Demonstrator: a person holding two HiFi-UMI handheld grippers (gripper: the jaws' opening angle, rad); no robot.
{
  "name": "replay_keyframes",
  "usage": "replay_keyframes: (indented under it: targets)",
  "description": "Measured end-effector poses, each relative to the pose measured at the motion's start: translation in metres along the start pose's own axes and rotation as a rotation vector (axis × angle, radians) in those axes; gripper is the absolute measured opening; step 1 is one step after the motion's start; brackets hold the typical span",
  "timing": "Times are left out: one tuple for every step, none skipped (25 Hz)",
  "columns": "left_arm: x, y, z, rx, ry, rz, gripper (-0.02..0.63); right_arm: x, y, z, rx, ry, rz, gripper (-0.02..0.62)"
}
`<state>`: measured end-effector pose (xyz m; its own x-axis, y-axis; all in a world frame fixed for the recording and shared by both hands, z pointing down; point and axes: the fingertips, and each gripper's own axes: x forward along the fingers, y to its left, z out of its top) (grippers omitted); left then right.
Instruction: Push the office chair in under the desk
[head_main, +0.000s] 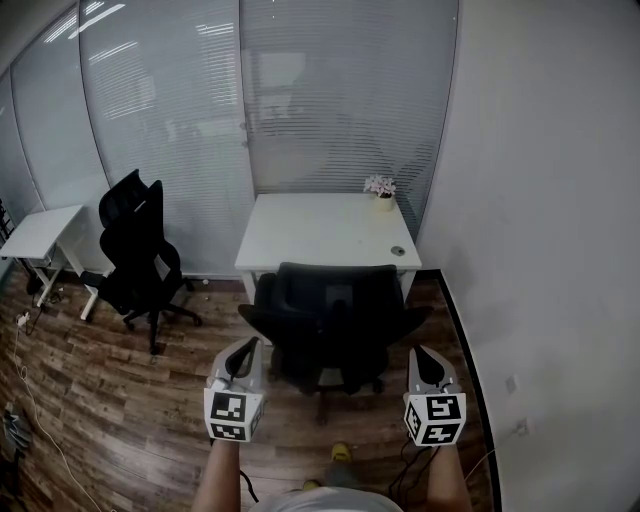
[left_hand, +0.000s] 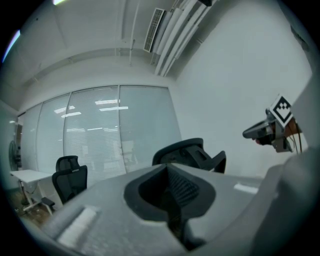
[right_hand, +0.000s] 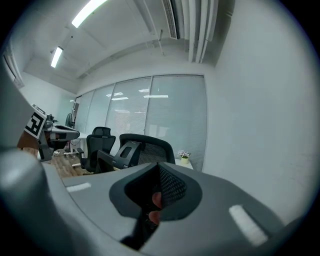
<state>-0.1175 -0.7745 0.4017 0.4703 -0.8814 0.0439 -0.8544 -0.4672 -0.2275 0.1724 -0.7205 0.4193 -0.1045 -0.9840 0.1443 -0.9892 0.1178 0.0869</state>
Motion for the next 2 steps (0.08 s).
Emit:
replay_keyframes:
  targets:
    - [-0.0002,-0.0001,0.0008,0.001,-0.003,-0.001,-0.002,-0.0002,0.0002,0.0003,-0.002,-0.001,0.0,0.002]
    - [-0.0003,-0.0004,0.0015,0.002,-0.006,-0.003,-0.002,-0.0003,0.0003,0.0005,-0.003,-0.002,-0.001,0.002]
